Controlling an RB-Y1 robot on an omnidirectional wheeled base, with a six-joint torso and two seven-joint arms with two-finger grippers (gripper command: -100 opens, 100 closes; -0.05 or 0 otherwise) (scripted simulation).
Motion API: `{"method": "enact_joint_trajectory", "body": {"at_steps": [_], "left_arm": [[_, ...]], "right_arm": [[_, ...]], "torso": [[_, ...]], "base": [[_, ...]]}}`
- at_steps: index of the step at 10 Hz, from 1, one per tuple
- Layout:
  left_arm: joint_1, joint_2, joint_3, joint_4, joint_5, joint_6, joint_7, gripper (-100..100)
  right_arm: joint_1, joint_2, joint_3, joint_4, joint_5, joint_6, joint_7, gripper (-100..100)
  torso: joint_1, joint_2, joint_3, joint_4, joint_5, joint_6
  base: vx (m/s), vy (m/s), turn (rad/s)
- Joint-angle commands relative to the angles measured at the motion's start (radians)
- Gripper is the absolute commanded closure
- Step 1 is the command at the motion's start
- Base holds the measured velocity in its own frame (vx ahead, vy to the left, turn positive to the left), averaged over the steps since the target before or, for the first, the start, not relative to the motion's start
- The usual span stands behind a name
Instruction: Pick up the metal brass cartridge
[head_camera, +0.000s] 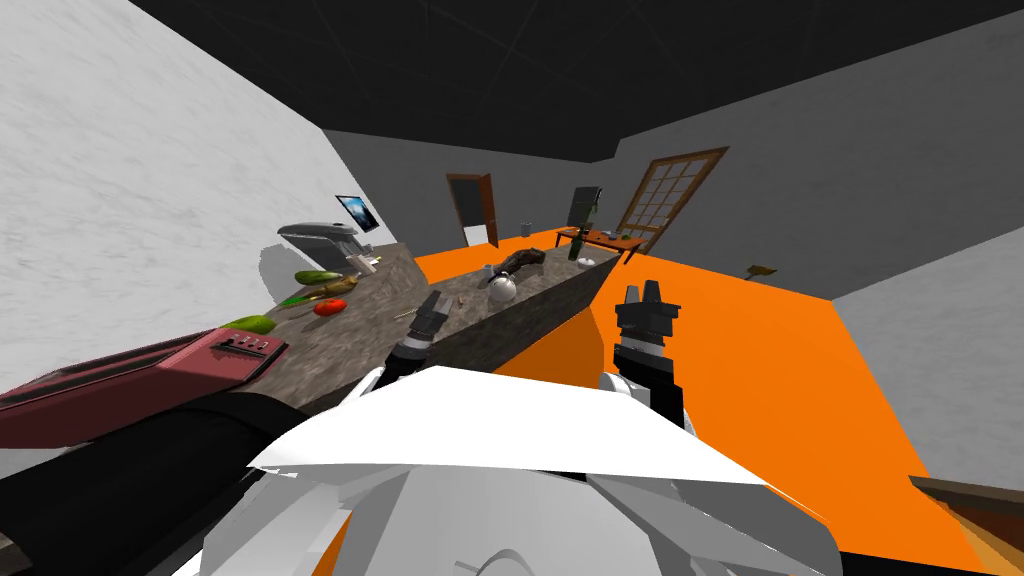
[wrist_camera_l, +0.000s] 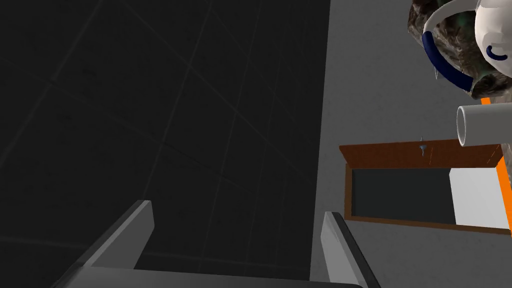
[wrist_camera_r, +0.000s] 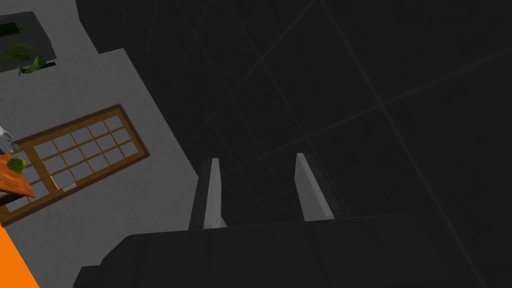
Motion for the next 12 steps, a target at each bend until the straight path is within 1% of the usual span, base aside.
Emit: {"method": "enact_joint_trajectory", "body": {"at_steps": [1,2,3,4,5,6,7,8,9,10,11,12], "left_arm": [[0.010,0.029,0.011,0.005,-0.003,-0.009,0.028,-100],[0.033,0.070,0.028,0.018,-0.011,-0.027,0.069,-100],[0.033,0.076,0.028,0.018,-0.011,-0.027,0.074,-100],[0.058,0.117,0.046,0.032,-0.020,-0.045,0.114,-100],[0.058,0.124,0.046,0.032,-0.020,-0.045,0.121,-100],[0.083,0.165,0.064,0.046,-0.030,-0.062,0.161,-100],[0.083,0.173,0.064,0.046,-0.030,-0.062,0.170,-100],[0.110,0.215,0.082,0.061,-0.040,-0.078,0.210,-100],[0.110,0.222,0.082,0.061,-0.040,-0.078,0.221,-100],[0.137,0.263,0.100,0.077,-0.051,-0.093,0.259,-100],[0.137,0.271,0.100,0.077,-0.051,-0.093,0.273,-100],[0.166,0.311,0.116,0.093,-0.064,-0.106,0.308,-100]], "right_arm": [[0.000,0.000,0.000,0.000,0.000,0.000,0.000,0],[0.000,0.000,0.000,0.000,0.000,0.000,0.000,0],[0.000,0.000,0.000,0.000,0.000,0.000,0.000,0],[0.000,0.000,0.000,0.000,0.000,0.000,0.000,0],[0.000,0.000,0.000,0.000,0.000,0.000,0.000,0],[0.000,0.000,0.000,0.000,0.000,0.000,0.000,0],[0.000,0.000,0.000,0.000,0.000,0.000,0.000,0],[0.000,0.000,0.000,0.000,0.000,0.000,0.000,0],[0.000,0.000,0.000,0.000,0.000,0.000,0.000,0],[0.000,0.000,0.000,0.000,0.000,0.000,0.000,0],[0.000,0.000,0.000,0.000,0.000,0.000,0.000,0],[0.000,0.000,0.000,0.000,0.000,0.000,0.000,0]], "torso": [[0.000,0.000,0.000,0.000,0.000,0.000],[0.000,0.000,0.000,0.000,0.000,-0.001],[0.000,0.000,0.000,0.000,0.000,0.000],[0.000,0.000,0.000,0.000,0.000,-0.001],[0.000,0.000,0.000,0.000,0.000,0.000],[0.001,-0.001,0.000,0.000,0.000,-0.001],[0.000,0.000,0.000,0.000,0.000,0.000],[0.000,-0.001,0.000,0.000,0.000,-0.001],[0.001,0.000,0.000,0.000,0.000,0.000],[0.001,-0.001,0.000,0.000,0.000,-0.001],[0.001,-0.001,-0.001,0.000,0.000,0.000],[0.001,-0.002,-0.001,0.000,0.000,-0.001]], "base": [[-0.066,0.005,-0.120],[-0.078,0.003,-0.246],[-0.066,0.007,-0.119],[-0.061,-0.005,-0.230],[-0.054,0.009,-0.121],[-0.070,-0.002,-0.272],[-0.065,-0.001,-0.127],[-0.070,0.004,-0.228],[-0.053,0.004,-0.142],[-0.051,-0.001,-0.210],[-0.044,0.005,-0.154],[-0.046,0.003,-0.255]]}}
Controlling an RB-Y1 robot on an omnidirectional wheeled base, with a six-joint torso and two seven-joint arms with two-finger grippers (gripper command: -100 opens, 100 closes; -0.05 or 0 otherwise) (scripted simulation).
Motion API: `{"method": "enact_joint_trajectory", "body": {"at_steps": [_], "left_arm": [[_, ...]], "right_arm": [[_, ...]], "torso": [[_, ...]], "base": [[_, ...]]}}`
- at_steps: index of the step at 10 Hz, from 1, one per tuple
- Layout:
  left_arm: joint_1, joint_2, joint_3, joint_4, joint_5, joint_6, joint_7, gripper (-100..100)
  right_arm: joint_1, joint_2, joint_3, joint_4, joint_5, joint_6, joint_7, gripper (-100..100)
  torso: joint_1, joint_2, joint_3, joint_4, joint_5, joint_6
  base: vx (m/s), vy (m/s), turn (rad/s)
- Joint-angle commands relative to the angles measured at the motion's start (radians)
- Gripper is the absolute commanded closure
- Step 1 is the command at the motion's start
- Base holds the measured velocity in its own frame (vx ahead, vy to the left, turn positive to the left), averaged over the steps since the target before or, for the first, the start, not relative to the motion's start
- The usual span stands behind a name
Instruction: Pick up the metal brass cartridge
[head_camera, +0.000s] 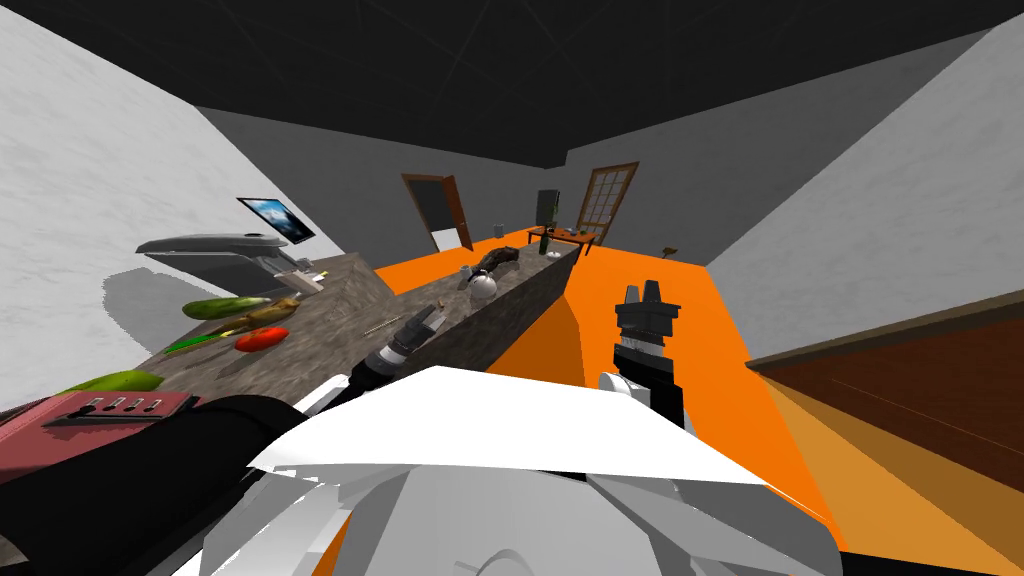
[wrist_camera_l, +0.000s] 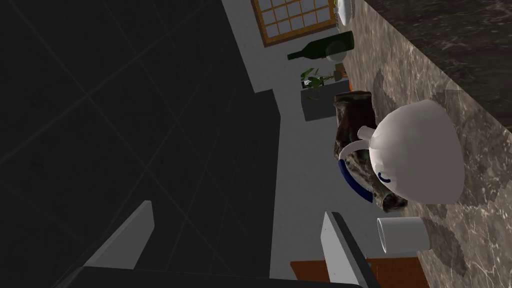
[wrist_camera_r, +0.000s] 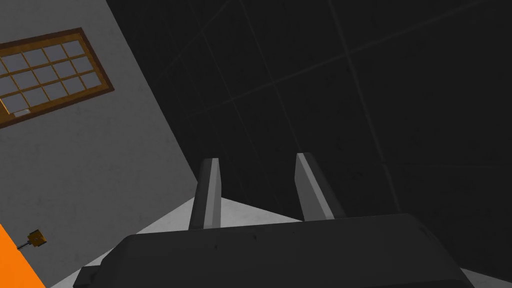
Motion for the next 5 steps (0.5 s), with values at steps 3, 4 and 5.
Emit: {"method": "enact_joint_trajectory", "body": {"at_steps": [3,4,5], "left_arm": [[0.047,0.083,0.030,0.025,-0.017,-0.022,0.098,-100],[0.078,0.123,0.045,0.043,-0.031,-0.030,0.130,-100],[0.078,0.131,0.045,0.043,-0.031,-0.030,0.153,-100]], "right_arm": [[0.000,0.000,0.000,0.000,0.000,0.000,0.000,0],[0.000,0.000,0.000,0.000,0.000,0.000,0.000,0],[0.000,0.000,0.000,0.000,0.000,0.000,0.000,0]], "torso": [[0.000,0.000,0.000,0.000,0.000,0.000],[0.000,-0.001,-0.001,0.000,0.000,-0.001],[0.000,-0.001,-0.001,0.000,0.000,0.000]], "base": [[-0.036,0.001,-0.171],[-0.025,0.005,-0.244],[-0.018,0.011,-0.119]]}}
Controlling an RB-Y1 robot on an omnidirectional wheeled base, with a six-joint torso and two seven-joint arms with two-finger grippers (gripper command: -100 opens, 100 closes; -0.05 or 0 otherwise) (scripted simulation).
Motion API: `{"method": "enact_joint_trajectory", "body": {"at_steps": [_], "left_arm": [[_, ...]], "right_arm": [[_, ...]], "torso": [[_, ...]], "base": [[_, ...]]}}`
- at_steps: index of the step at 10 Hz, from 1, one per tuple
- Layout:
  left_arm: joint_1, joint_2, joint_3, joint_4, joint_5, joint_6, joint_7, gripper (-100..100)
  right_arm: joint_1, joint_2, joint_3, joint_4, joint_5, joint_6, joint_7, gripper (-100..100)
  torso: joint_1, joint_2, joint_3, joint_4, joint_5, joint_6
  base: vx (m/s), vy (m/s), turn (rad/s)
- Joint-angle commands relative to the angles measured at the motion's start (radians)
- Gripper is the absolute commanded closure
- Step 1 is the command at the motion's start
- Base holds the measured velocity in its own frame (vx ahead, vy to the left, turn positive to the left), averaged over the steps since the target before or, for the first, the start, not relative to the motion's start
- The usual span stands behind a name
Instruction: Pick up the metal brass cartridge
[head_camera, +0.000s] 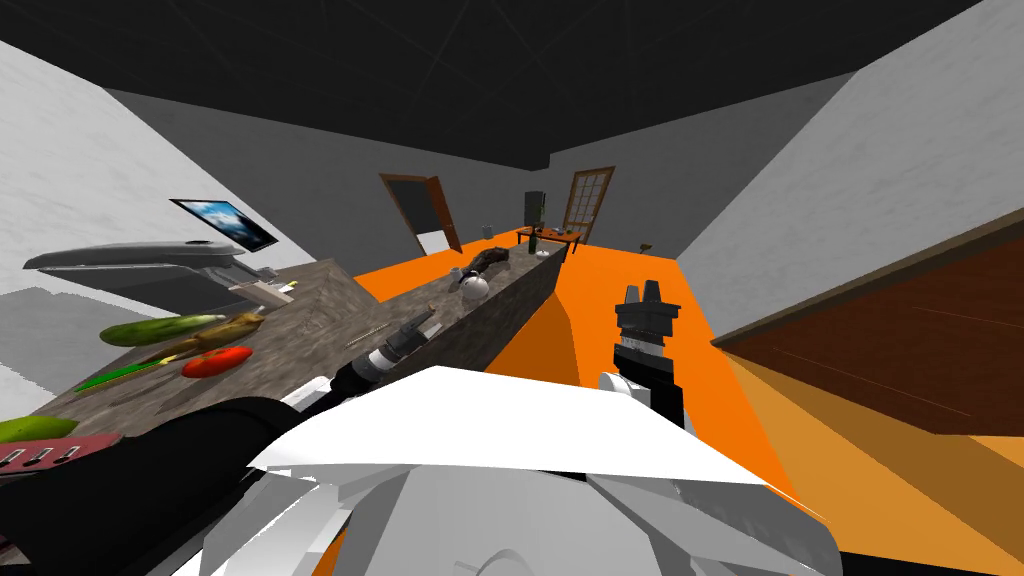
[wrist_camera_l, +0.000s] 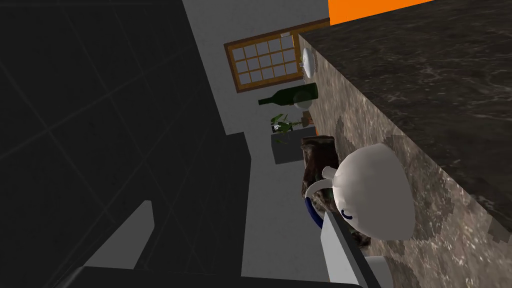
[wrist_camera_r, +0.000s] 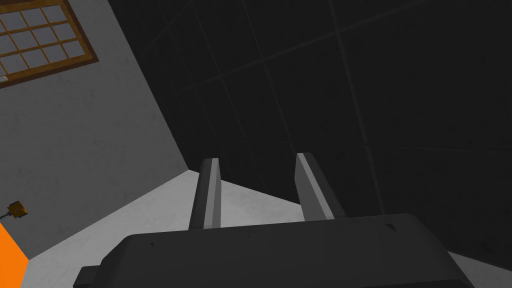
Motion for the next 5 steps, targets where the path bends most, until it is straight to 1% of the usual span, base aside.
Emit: {"method": "enact_joint_trajectory", "body": {"at_steps": [1,2,3,4,5], "left_arm": [[0.033,0.050,0.014,0.026,-0.018,-0.009,0.050,-100],[0.033,0.058,0.014,0.026,-0.018,-0.009,0.075,-100],[0.065,0.098,0.027,0.046,-0.034,-0.011,0.105,-100],[0.065,0.104,0.027,0.046,-0.034,-0.011,0.132,-100],[0.098,0.143,0.039,0.067,-0.052,-0.012,0.160,-100]], "right_arm": [[0.000,0.000,0.000,0.000,0.000,0.000,0.000,0],[0.000,0.000,0.000,0.000,0.000,0.000,0.000,0],[0.000,0.000,0.000,0.000,0.000,0.000,0.000,0],[0.000,0.000,0.000,0.000,0.000,0.000,0.000,0],[0.000,0.000,0.000,0.000,0.000,0.000,0.000,0]], "torso": [[0.000,0.000,0.000,0.000,0.000,0.000],[0.000,0.000,0.000,0.000,0.000,0.001],[0.000,-0.001,0.000,0.000,0.000,0.000],[0.000,-0.001,-0.001,0.000,0.000,0.000],[0.000,-0.001,-0.001,0.000,0.000,0.000]], "base": [[-0.014,0.008,-0.207],[-0.009,0.012,-0.128],[-0.004,0.012,-0.207],[-0.002,0.016,-0.107],[0.007,0.016,-0.220]]}}
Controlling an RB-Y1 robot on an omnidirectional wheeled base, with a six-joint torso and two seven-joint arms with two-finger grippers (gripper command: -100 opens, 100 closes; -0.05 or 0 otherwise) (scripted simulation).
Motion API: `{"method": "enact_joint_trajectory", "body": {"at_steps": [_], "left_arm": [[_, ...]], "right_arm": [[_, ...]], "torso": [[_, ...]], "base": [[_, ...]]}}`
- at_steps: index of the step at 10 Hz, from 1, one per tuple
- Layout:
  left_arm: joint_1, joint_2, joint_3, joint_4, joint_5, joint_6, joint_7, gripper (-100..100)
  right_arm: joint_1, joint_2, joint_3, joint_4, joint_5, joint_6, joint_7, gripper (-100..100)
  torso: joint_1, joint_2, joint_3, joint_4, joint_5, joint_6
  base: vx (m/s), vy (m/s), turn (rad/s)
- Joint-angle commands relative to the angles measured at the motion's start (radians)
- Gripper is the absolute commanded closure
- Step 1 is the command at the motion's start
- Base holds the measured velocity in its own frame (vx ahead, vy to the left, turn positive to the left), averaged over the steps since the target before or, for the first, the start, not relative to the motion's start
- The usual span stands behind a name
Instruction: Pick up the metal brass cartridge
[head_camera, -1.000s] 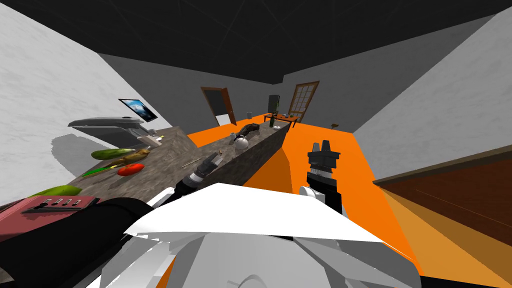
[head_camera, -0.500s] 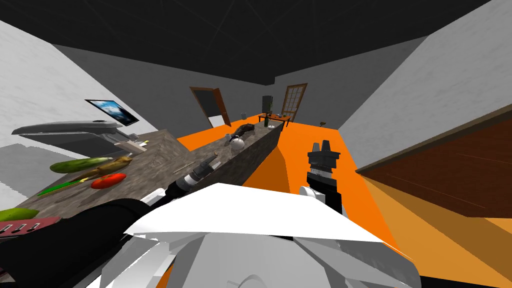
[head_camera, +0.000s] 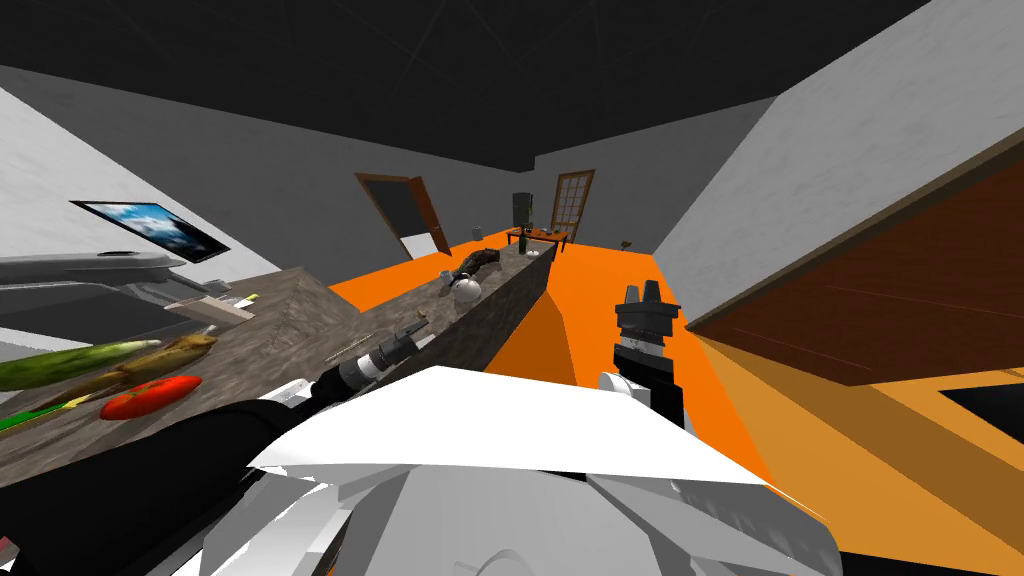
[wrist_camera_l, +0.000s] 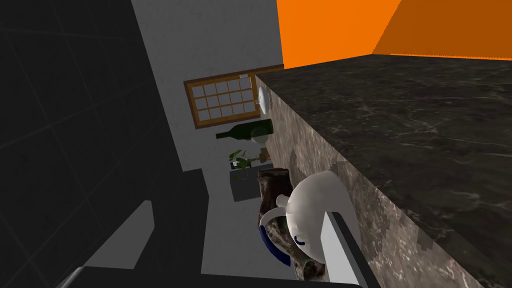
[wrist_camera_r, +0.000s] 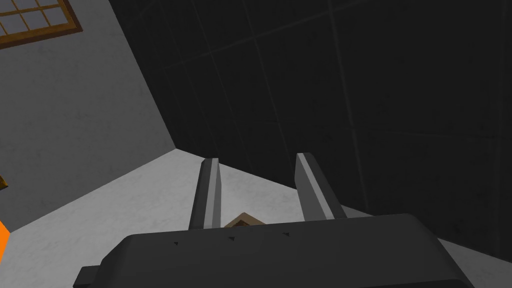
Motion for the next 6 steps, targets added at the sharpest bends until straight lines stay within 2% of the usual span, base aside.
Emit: {"method": "enact_joint_trajectory", "body": {"at_steps": [1,2,3,4,5,6], "left_arm": [[0.011,0.027,0.002,0.009,-0.010,0.005,0.050,-100],[0.044,0.067,0.012,0.031,-0.029,0.007,0.078,-100],[0.044,0.070,0.012,0.031,-0.029,0.007,0.105,-100],[0.078,0.112,0.022,0.053,-0.048,0.012,0.135,-100],[0.078,0.112,0.022,0.053,-0.048,0.012,0.166,-100],[0.112,0.153,0.031,0.076,-0.068,0.020,0.196,-100]], "right_arm": [[0.000,0.000,0.000,0.000,0.000,0.000,0.000,0],[0.000,0.000,0.000,0.000,0.000,0.000,0.000,0],[0.000,0.000,0.000,0.000,0.000,0.000,0.000,0],[0.000,0.000,0.000,0.000,0.000,0.000,0.000,0],[0.000,0.000,0.000,0.000,0.000,0.000,0.000,0],[0.000,0.000,0.000,0.000,0.000,0.000,0.000,0]], "torso": [[0.000,0.000,0.000,0.000,0.000,0.000],[0.000,0.000,0.000,0.000,0.000,-0.001],[0.000,-0.001,-0.001,0.000,0.000,0.000],[0.000,-0.001,-0.001,0.000,0.000,-0.001],[0.001,-0.002,-0.001,0.000,0.000,0.000],[0.001,-0.002,-0.001,0.000,0.000,-0.001]], "base": [[0.008,0.020,-0.138],[0.023,0.025,-0.154],[0.021,0.023,-0.132],[0.028,0.031,-0.249],[0.024,0.034,-0.095],[0.040,0.036,-0.173]]}}
